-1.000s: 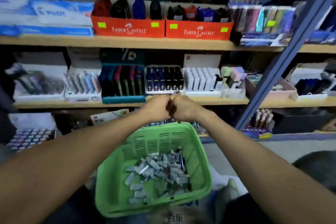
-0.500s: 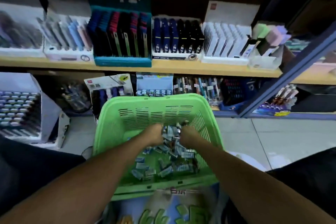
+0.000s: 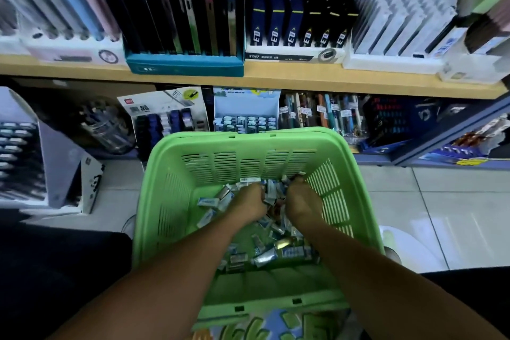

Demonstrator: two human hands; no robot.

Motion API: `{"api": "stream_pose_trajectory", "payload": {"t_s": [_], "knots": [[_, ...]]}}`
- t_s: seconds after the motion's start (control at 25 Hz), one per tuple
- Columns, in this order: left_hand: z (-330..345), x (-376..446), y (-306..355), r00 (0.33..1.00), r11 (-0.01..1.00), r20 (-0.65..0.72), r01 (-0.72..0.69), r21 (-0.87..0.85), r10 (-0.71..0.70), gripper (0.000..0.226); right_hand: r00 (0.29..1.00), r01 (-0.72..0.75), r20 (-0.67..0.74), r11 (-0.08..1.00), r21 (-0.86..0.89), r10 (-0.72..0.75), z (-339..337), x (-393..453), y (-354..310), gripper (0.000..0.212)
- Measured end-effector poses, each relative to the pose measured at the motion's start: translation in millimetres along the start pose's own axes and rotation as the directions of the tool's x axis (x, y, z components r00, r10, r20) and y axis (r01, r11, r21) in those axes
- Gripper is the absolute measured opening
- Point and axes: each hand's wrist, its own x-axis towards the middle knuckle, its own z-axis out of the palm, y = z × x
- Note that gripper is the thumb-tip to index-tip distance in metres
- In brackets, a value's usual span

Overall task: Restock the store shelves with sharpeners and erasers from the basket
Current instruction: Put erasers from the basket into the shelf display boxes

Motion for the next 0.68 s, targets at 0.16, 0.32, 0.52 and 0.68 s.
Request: {"api": "stream_pose_trajectory", "payload": {"t_s": [0.16, 0.32, 0.52, 0.68], "knots": [[6.0, 2.6, -13.8, 1.0, 1.0, -0.007, 0.029, -0.008, -0.029, 0.017, 0.998, 0.055, 0.003, 0.993, -0.101, -0.055, 14.2, -2.2, -3.2, 0.05], [3.9, 2.5, -18.6, 0.998, 0.997, -0.012, 0.061, -0.046, -0.061, 0.025, 1.0, 0.027, 0.009, 0.999, 0.022, -0.027, 16.2, 2.3, -4.1, 0.039], [-1.1, -0.4, -15.1, 0.991, 0.972, -0.038, 0.118, -0.201, -0.128, 0.016, 0.984, 0.062, 0.132, 0.93, 0.362, -0.117, 24.1, -0.4, -6.2, 0.006], [-11.1, -3.1, -16.0, 0.967, 0.915, -0.115, 0.172, -0.364, -0.228, 0.022, 0.978, -0.12, 0.203, 0.671, 0.731, -0.046, 8.0, 0.2, -16.0, 0.012]]}}
